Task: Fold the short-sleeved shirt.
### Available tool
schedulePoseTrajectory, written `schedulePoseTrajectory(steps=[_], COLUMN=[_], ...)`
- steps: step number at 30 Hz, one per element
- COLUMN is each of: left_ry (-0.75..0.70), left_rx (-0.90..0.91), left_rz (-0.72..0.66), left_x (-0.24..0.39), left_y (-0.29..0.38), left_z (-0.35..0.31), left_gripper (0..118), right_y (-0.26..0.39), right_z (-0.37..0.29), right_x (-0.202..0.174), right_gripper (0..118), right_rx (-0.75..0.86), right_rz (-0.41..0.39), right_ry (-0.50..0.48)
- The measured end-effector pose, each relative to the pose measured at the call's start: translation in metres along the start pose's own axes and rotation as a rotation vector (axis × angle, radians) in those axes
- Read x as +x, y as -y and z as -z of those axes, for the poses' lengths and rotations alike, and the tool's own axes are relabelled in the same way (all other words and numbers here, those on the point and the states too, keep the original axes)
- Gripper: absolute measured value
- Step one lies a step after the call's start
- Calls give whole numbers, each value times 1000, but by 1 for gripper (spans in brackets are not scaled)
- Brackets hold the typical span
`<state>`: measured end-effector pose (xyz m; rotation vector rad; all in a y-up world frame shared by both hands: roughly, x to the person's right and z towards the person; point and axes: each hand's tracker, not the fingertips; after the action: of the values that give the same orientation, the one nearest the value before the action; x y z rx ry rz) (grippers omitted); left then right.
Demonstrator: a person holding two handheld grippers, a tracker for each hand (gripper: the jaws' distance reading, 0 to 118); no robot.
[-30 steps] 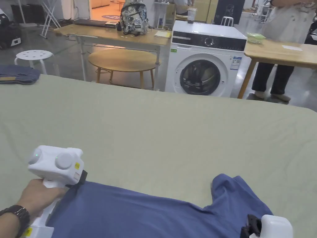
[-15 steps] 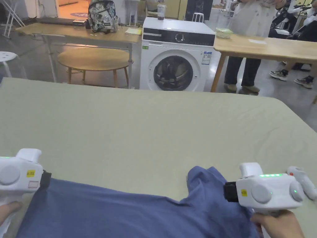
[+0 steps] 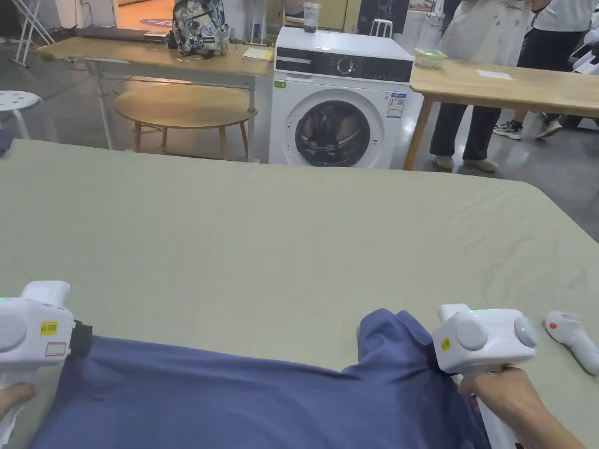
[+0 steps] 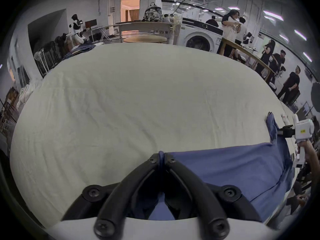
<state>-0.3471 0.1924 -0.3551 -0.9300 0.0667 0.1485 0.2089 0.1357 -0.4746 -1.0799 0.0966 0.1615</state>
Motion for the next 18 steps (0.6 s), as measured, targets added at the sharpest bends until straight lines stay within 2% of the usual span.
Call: schedulePoseTrajectory(steps=[1,11,14,18], left_ry=[0,19,33,38], left_rx=[3,56,98,146], left_rz=[1,-23,-42,-42], left_x=[1,-4,-9,-13], left_y=[2,24,36,54], left_z=[-2,-42,-66,-99], left_gripper=[0,0,0,0], right_y=[3,40,60,88], right_z=[-2,-77,-113,-156], right_x=[-1,-2,0,-3], right_gripper=[0,0,0,0], right_rx=[5,221,276,331], right_rz=[1,41,91,73], right_ry=[2,-3,-31,-1])
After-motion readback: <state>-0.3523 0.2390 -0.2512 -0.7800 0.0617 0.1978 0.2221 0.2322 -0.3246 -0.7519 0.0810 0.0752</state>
